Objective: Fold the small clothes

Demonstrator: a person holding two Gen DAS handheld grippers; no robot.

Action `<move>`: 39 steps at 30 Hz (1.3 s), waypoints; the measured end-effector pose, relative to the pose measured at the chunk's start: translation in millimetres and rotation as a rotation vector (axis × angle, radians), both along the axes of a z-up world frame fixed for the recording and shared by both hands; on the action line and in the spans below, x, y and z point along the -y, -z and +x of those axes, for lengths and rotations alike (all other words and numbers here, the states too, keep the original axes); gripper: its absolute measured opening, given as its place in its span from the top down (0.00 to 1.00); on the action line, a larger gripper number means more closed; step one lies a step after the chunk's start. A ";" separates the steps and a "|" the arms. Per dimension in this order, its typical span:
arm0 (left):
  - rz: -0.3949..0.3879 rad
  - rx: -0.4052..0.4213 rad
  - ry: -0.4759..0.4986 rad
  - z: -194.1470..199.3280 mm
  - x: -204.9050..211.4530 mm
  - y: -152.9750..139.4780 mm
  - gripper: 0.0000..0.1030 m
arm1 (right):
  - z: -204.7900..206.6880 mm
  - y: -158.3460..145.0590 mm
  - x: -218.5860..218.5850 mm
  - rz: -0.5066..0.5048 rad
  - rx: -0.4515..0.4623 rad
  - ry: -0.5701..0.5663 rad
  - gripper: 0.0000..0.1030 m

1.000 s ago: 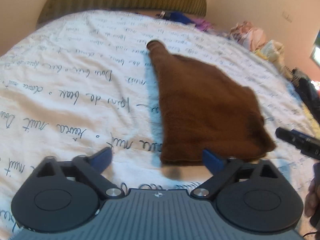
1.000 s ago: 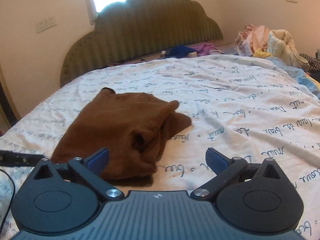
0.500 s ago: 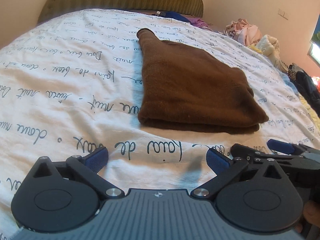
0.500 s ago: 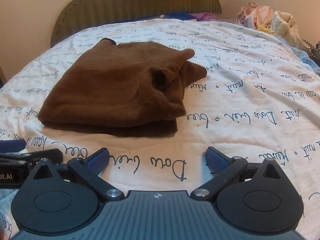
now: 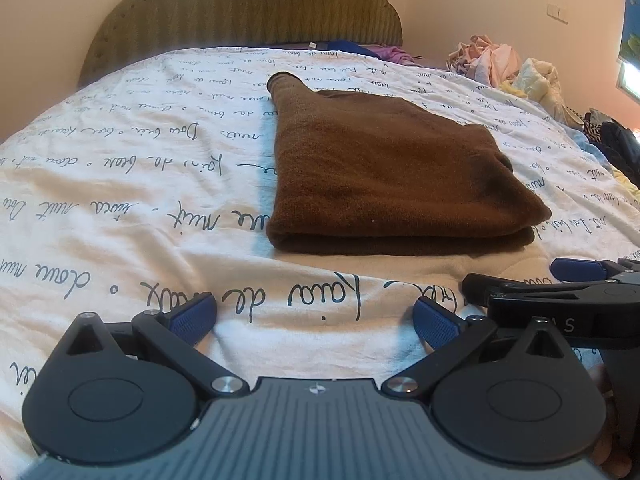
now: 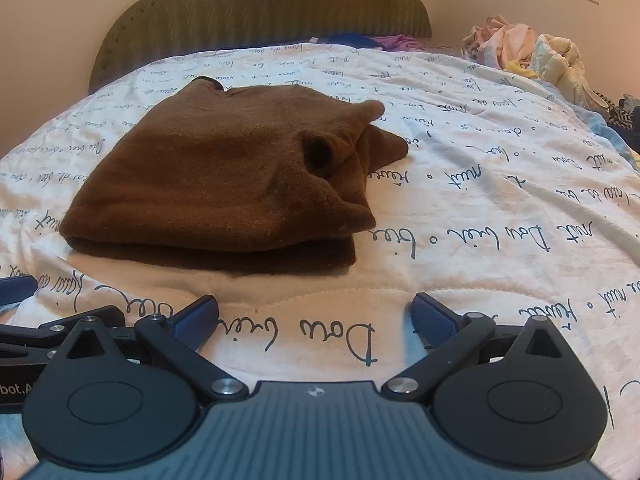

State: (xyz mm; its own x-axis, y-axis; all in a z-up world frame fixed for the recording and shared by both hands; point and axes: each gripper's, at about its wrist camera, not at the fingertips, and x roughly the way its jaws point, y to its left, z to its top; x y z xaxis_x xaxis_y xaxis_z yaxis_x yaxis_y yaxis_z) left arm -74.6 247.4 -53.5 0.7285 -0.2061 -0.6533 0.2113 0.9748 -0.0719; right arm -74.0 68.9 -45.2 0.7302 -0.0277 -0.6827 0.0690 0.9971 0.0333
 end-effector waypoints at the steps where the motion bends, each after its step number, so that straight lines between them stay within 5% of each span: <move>1: -0.005 0.003 -0.003 -1.2 -0.5 0.5 0.00 | -0.1 0.2 -0.1 0.000 0.002 0.001 0.00; 39: -0.054 0.015 -0.026 -2.7 -11.3 -1.8 0.00 | -1.6 1.1 -4.5 -0.008 0.018 -0.020 0.00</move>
State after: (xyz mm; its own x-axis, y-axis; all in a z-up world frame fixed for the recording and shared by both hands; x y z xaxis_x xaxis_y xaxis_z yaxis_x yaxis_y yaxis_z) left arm -77.3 258.7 -51.7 0.7434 -0.2217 -0.6311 0.1874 0.9747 -0.1216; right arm -75.6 73.4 -46.3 0.7429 -0.0179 -0.6692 0.0482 0.9985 0.0268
